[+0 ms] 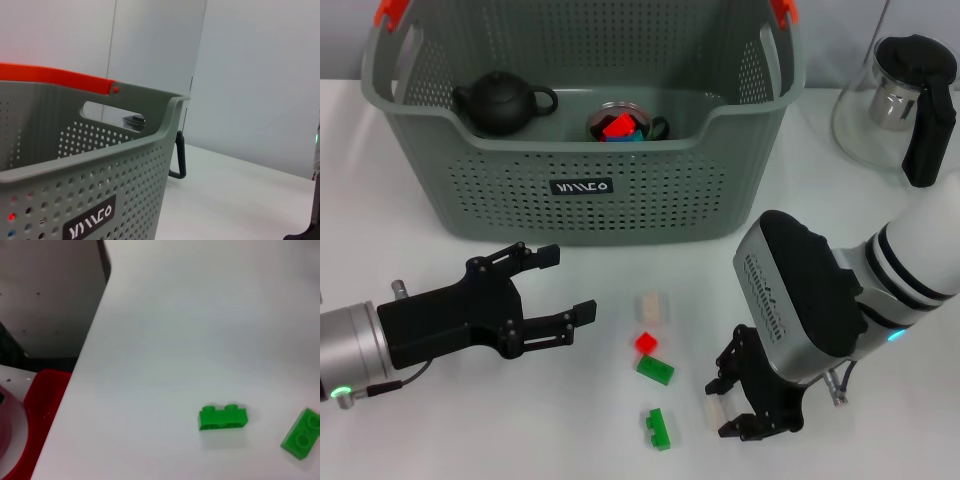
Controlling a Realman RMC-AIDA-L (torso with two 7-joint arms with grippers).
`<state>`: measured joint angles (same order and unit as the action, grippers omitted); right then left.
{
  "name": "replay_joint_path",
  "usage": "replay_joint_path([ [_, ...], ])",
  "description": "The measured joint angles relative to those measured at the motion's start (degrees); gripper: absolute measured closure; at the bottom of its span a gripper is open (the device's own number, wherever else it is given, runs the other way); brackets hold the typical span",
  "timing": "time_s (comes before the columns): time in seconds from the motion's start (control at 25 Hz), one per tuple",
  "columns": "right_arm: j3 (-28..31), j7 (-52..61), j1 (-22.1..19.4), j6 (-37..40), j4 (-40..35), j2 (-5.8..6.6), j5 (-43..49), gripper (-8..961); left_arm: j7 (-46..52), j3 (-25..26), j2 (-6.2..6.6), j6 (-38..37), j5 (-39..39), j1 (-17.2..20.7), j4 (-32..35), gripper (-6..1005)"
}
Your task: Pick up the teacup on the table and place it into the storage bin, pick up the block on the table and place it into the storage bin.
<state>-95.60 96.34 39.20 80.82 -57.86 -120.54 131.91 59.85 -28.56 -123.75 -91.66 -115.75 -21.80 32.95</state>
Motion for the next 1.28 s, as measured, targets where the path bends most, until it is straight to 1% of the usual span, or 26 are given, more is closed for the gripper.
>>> replay_joint_path([
  [0.12, 0.1, 0.2, 0.0, 0.0, -0.1, -0.02, 0.0, 527, 0.0, 0.0, -0.02, 0.0, 0.0, 0.0, 0.0, 119],
  [0.36, 1.2, 1.4, -0.4, 0.9, -2.0, 0.16, 0.0, 528, 0.0, 0.0, -0.01, 0.0, 0.0, 0.1, 0.0, 119],
  [0.48, 3.2, 2.0, -1.0, 3.6, -4.5, 0.3, 0.0, 527, 0.0, 0.3, 0.05, 0.0, 0.1, 0.1, 0.0, 120],
  [0.6, 7.7, 2.7, -2.1, 9.4, -9.1, 0.41, 0.0, 527, 0.0, 0.8, 0.13, 0.0, 0.1, 0.1, 0.0, 120],
  [0.72, 15.0, 2.6, -3.7, 14.9, -16.0, 0.46, -0.8, 527, 0.0, 1.3, 0.22, 0.0, 0.1, 0.1, 0.0, 120],
  [0.88, 25.5, 2.8, -4.1, 20.5, -23.4, 0.5, -6.0, 527, 0.0, 1.4, 0.33, 0.0, 0.1, -0.2, 0.0, 120],
  [0.96, 30.1, 3.7, -3.6, 21.5, -25.6, 0.49, -10.1, 527, 0.0, 1.4, 0.33, 0.0, 0.1, -0.4, 0.0, 120],
  [1.12, 36.3, 6.5, -2.4, 19.9, -26.6, 0.45, -19.1, 528, 0.0, 1.4, 0.35, 0.1, 0.1, -0.4, 0.0, 120],
  [1.2, 36.5, 8.4, -2.0, 16.2, -26.6, 0.41, -20.4, 528, 0.0, 1.4, 0.36, 0.1, 0.1, -0.4, 0.0, 120],
  [1.28, 34.7, 10.8, -1.7, 9.7, -26.4, 0.33, -19.7, 528, 0.0, 1.4, 0.36, 0.1, 0.1, -0.4, 0.0, 120],
])
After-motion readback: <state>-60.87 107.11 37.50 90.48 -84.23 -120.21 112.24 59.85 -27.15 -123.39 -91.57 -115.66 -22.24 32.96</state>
